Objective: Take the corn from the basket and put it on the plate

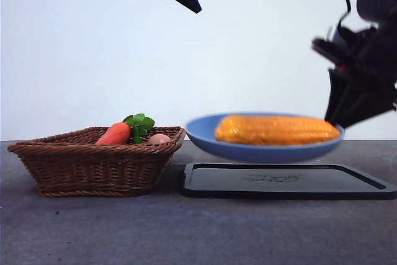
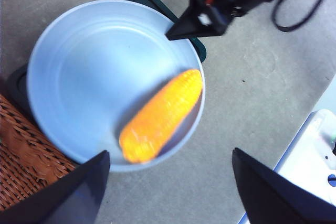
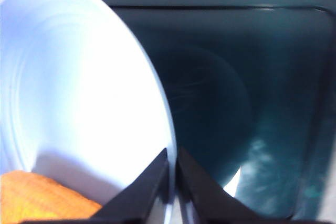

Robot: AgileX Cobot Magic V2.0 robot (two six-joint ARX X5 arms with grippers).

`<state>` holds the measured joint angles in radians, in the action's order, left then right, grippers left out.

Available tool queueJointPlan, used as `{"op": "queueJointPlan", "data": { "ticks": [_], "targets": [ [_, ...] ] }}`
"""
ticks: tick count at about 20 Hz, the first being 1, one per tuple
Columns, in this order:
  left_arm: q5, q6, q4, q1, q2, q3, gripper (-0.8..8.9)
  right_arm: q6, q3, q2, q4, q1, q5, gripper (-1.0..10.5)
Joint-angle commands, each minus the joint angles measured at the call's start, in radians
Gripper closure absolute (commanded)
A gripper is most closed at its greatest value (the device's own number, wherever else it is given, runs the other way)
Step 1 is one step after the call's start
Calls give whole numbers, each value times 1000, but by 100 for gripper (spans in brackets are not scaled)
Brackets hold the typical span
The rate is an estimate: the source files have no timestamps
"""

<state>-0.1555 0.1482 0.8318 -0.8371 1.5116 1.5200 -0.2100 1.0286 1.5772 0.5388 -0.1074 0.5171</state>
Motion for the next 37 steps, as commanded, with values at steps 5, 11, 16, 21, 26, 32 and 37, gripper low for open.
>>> {"op": "queueJointPlan", "data": {
  "ticks": [5, 11, 16, 21, 26, 32, 37],
  "targets": [
    [2, -9, -9, -6, 3, 26, 432, 28, 124, 187, -29, 54, 6, 945],
    [2, -9, -12, -6, 3, 26, 432, 47, 156, 255, -26, 64, 1, 945],
    [2, -9, -16, -6, 3, 26, 432, 65, 156, 280, -19, 64, -2, 945],
    [2, -9, -16, 0, 3, 26, 432, 60, 156, 278, -15, 64, 2, 779],
    [2, -10, -15, 13, 3, 26, 433, 61, 157, 206, 16, 65, 5, 738],
    [2, -17, -12, 21, 3, 26, 436, 94, 157, -42, 165, 58, 6, 738],
    [2, -17, -12, 21, 3, 26, 444, 164, 157, -277, 404, -20, 5, 738]
  ]
}}
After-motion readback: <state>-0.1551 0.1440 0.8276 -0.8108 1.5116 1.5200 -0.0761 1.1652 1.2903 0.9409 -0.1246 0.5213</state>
